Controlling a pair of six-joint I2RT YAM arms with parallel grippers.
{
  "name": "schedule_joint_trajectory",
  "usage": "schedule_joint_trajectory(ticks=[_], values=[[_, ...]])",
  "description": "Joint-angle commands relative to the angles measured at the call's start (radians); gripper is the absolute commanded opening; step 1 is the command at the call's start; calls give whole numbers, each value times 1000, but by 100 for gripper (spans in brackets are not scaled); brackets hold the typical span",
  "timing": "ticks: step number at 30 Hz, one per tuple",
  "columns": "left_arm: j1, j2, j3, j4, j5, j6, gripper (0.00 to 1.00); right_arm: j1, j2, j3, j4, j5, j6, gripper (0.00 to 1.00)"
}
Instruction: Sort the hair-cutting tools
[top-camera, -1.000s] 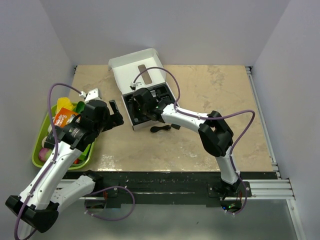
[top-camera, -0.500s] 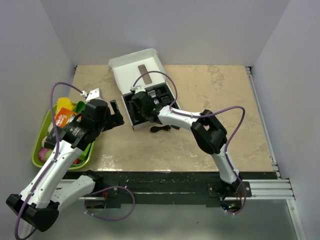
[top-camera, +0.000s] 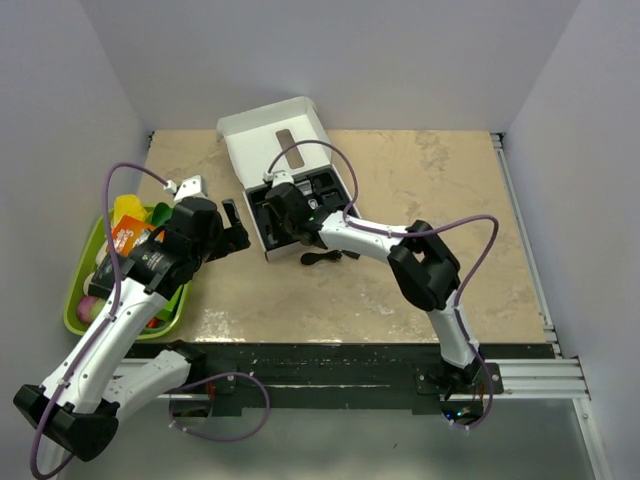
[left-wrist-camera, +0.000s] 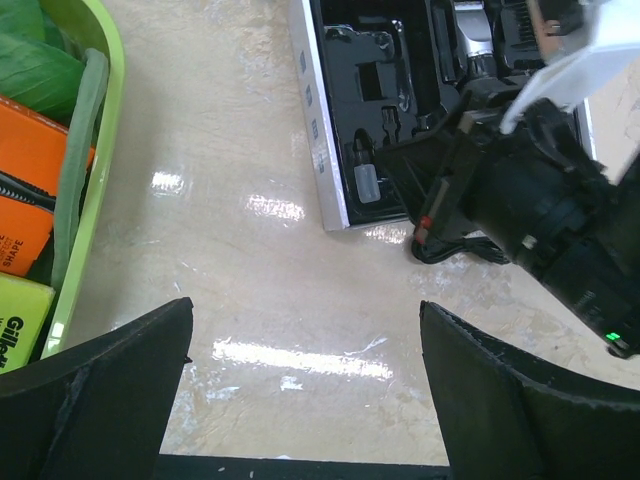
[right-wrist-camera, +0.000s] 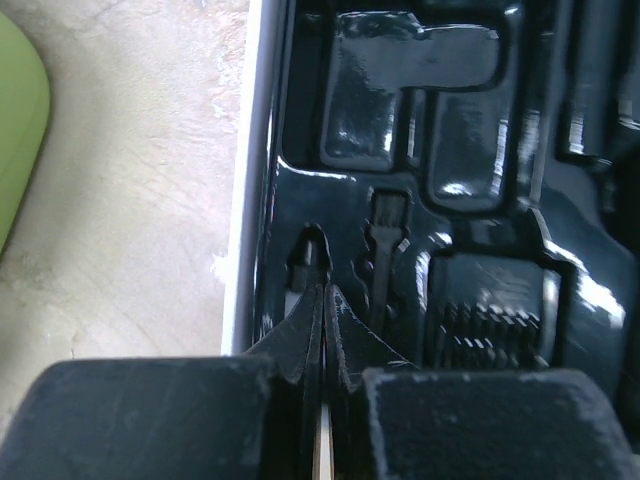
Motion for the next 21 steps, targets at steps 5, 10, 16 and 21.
schedule_joint_trajectory(ticks=[5, 10, 16, 21], values=[[5, -4, 30, 20, 8, 41, 99, 2, -288, -89, -75, 125, -63, 18], [5, -15, 27, 20, 18, 46, 99, 2, -381, -166, -194, 183, -151, 52], [5, -29, 18, 33, 40, 49, 99, 2, -386, -234, -356, 180, -282, 72], [5, -46, 12, 37, 63, 52, 99, 2, -401, -315, -353, 177, -333, 76]])
